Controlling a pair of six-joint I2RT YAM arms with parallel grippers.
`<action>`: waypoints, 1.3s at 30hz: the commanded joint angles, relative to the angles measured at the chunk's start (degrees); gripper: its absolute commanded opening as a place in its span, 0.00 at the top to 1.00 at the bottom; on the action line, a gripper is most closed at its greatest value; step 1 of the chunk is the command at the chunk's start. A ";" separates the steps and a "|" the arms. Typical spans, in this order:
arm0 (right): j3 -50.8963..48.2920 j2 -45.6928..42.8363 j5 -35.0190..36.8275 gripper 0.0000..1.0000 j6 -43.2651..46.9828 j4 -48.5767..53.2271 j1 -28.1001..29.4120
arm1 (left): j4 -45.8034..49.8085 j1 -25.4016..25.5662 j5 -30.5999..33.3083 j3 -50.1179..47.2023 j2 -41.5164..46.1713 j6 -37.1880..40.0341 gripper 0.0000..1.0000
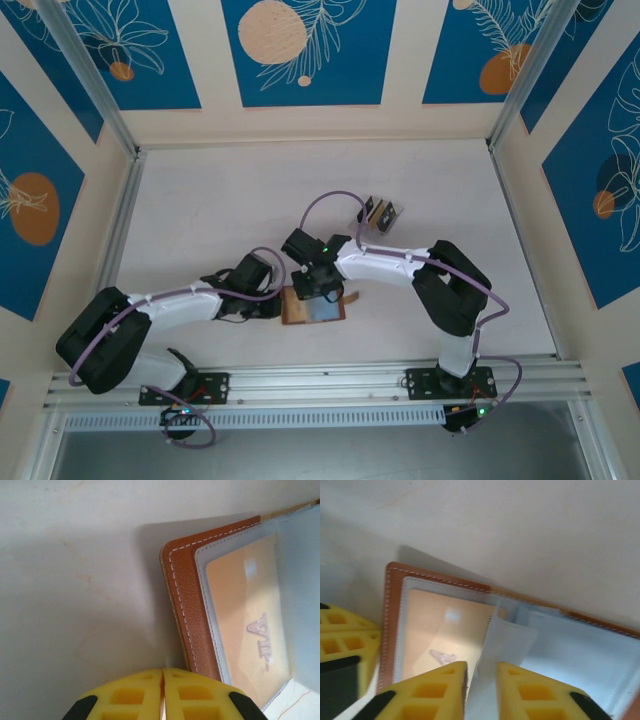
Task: Put the credit cards into the card holder
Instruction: Flip over the card slot in the card holder.
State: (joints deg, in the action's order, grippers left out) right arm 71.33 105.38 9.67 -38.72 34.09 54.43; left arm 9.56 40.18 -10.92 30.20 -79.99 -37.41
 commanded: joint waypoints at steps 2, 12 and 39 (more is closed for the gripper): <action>-2.30 -0.53 -10.50 0.68 -3.26 -5.81 -1.56 | -15.53 1.90 -1.61 -1.87 -9.00 -1.08 0.93; -8.44 -3.06 -21.52 0.56 -7.72 -17.28 -4.64 | -17.07 1.89 -1.52 -3.59 -8.16 -3.05 0.93; 2.13 5.33 -30.83 0.42 -5.33 -18.74 -4.94 | 10.23 -0.16 5.11 -10.98 29.22 -4.92 0.43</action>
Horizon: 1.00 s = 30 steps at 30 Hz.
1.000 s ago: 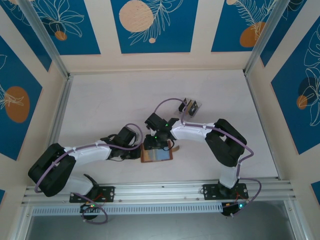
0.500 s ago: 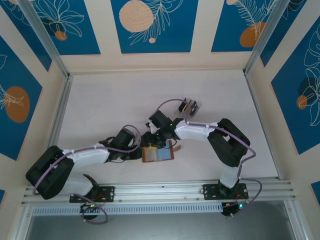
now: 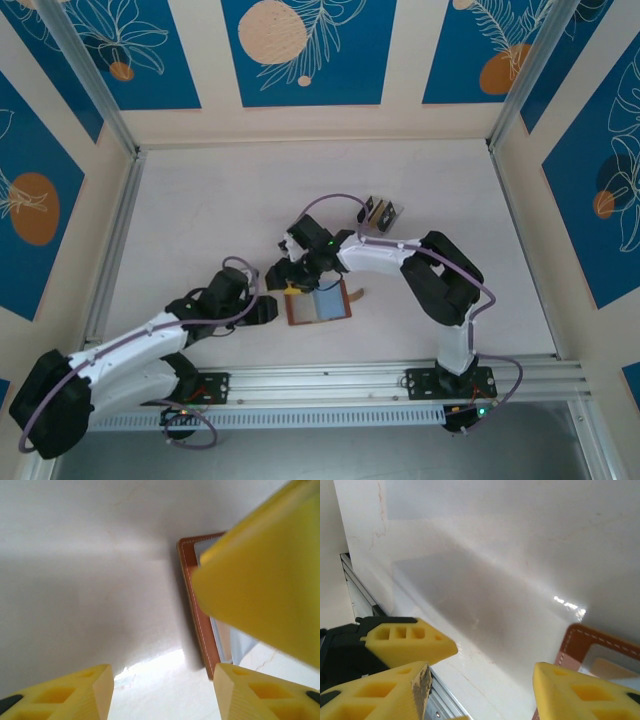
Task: Put the credit cards into the card holder
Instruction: Flip over the card slot in the card holder.
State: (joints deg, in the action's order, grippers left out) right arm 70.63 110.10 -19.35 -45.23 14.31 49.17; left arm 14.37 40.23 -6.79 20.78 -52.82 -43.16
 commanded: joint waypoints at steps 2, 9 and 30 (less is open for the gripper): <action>4.46 0.82 -1.70 0.42 1.75 2.17 0.32 | 6.20 -0.19 0.54 -1.84 3.79 1.21 0.41; 13.71 2.02 1.36 0.42 4.61 9.38 -1.59 | 10.23 -0.20 -1.54 -2.70 15.24 0.99 0.34; 10.52 -18.24 35.24 0.43 5.75 32.09 -18.21 | 2.72 0.03 -3.03 18.23 -21.62 8.61 0.31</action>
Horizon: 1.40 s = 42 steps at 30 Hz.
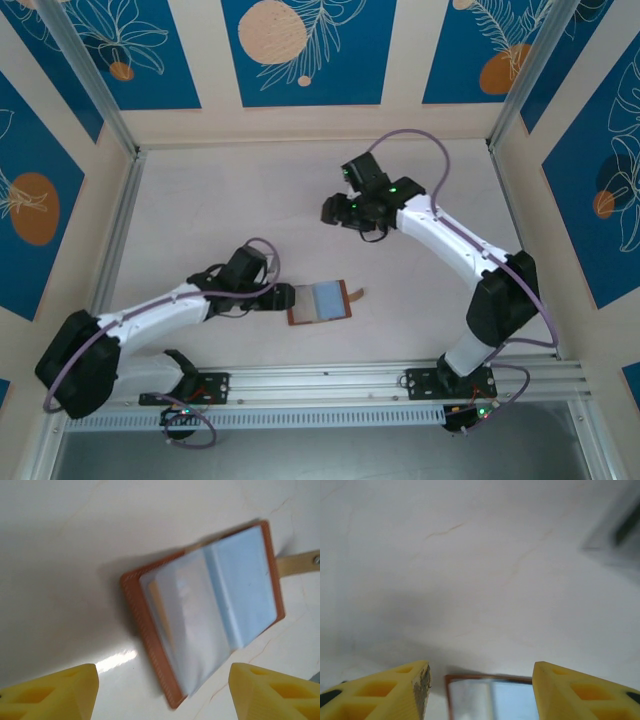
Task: Put the credit cards into the card holder
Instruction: Flip over the card slot in the card holder, then pick up the credit card from the storage box.
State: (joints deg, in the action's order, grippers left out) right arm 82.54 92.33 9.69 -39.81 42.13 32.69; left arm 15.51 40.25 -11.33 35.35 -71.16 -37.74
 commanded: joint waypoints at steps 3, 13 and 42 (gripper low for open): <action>-0.11 0.88 10.04 0.44 0.51 6.34 -3.77 | 2.81 0.00 2.02 6.50 -8.26 4.02 0.34; 6.82 8.62 14.18 0.46 1.31 9.76 -7.99 | 6.04 -0.05 5.25 10.20 -14.80 8.72 0.40; 18.62 25.04 17.90 0.58 4.39 15.97 -11.07 | -0.24 0.58 3.33 5.33 -18.23 6.29 0.53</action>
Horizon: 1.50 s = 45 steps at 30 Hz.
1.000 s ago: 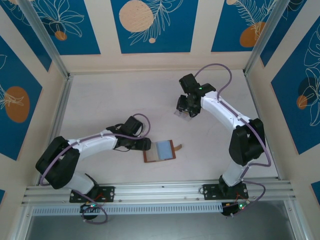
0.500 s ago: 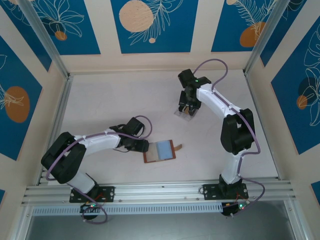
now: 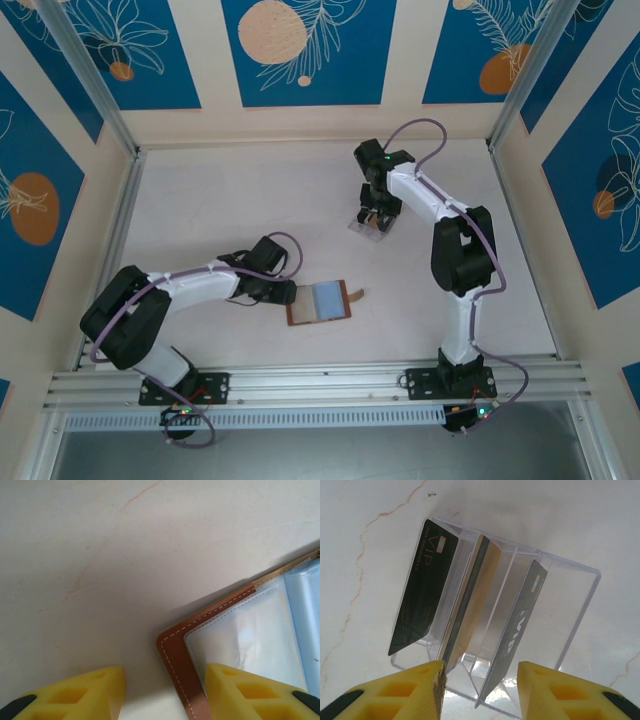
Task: Put the credit cards into the card holder
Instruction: Pick up the credit card from the storage box.
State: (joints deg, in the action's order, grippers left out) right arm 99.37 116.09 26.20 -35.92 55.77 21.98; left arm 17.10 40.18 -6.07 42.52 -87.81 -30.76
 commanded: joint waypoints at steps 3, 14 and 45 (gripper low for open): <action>1.95 2.09 1.67 0.59 0.63 2.42 -0.56 | -2.12 0.68 -2.11 -1.90 -1.66 -0.79 0.53; 2.02 2.82 1.25 0.63 1.31 2.33 -1.16 | -2.62 0.76 -2.46 -1.85 -2.37 -1.13 0.54; 3.37 1.87 0.08 0.93 3.23 3.88 -2.24 | -2.59 0.77 -2.59 -1.65 -2.63 -1.23 0.54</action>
State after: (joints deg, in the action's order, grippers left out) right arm 101.82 119.37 26.94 -32.75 57.76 19.68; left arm 16.73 40.18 -5.89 42.37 -87.88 -31.55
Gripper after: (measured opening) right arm 0.081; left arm 0.459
